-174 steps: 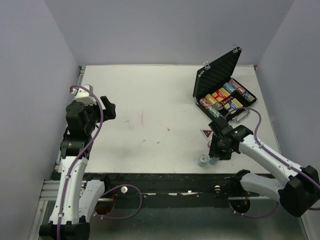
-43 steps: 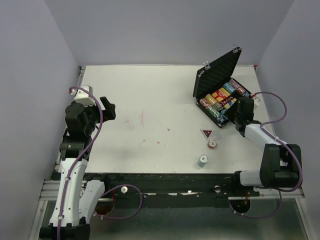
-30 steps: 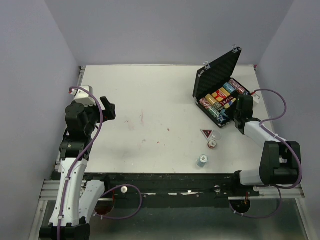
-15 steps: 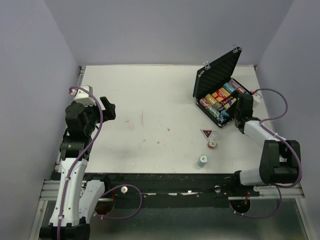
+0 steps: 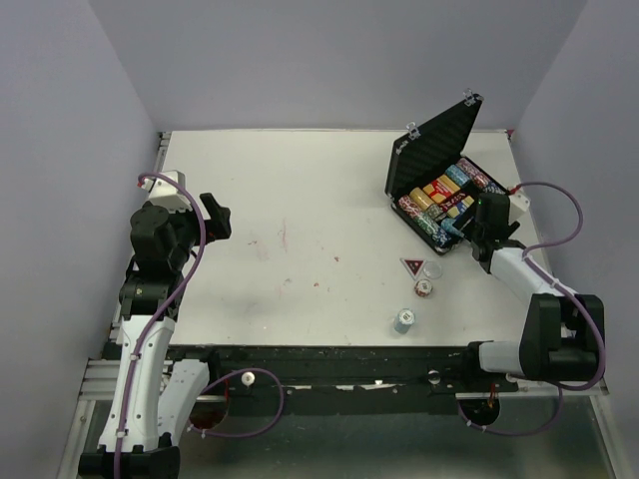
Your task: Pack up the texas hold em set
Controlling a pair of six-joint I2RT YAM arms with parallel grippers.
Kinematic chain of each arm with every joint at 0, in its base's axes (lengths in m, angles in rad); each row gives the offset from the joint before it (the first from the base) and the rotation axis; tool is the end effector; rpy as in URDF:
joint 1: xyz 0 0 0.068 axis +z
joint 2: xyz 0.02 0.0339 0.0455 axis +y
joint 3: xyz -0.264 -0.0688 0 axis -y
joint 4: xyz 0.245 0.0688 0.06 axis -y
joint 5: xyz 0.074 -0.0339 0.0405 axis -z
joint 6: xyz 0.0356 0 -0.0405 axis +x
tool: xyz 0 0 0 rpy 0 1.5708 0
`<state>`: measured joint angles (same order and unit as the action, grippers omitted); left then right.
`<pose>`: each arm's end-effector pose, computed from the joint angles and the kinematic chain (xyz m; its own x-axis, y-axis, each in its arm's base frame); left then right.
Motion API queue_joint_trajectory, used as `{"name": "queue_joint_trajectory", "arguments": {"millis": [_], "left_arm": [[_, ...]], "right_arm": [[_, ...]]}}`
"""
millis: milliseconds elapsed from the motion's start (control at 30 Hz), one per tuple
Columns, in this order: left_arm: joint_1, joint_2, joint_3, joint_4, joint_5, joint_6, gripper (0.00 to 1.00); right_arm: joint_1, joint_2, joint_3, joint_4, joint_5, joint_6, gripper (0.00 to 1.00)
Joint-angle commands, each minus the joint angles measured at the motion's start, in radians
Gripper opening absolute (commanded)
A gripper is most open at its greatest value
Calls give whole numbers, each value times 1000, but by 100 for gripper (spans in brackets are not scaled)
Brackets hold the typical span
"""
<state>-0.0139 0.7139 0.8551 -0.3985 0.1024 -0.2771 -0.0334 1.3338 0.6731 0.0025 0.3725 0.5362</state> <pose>0.1603 -0.0059 0.3524 -0.2756 -0.2683 -0.9231 0.0388 0.9564 -0.2896 0.2725 -0.0221 0.2016 -0.3627 0.4882 -0.7938 0.5864 0.7816 0.2128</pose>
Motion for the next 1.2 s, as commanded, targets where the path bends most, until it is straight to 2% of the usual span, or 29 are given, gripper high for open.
{"name": "queue_joint_trajectory", "arguments": {"millis": [0, 400, 667, 1167], "left_arm": [[5, -14, -11, 13, 13, 4, 99], [5, -14, -10, 13, 14, 3, 99], [5, -14, -10, 12, 16, 3, 99], [5, -7, -10, 13, 11, 4, 99]], "right_arm": [[-8, -22, -29, -33, -47, -2, 78], [-10, -24, 26, -12, -156, 28, 76], [-10, 41, 37, 77, -198, 11, 77], [-8, 168, 48, 140, -339, 61, 77]]}}
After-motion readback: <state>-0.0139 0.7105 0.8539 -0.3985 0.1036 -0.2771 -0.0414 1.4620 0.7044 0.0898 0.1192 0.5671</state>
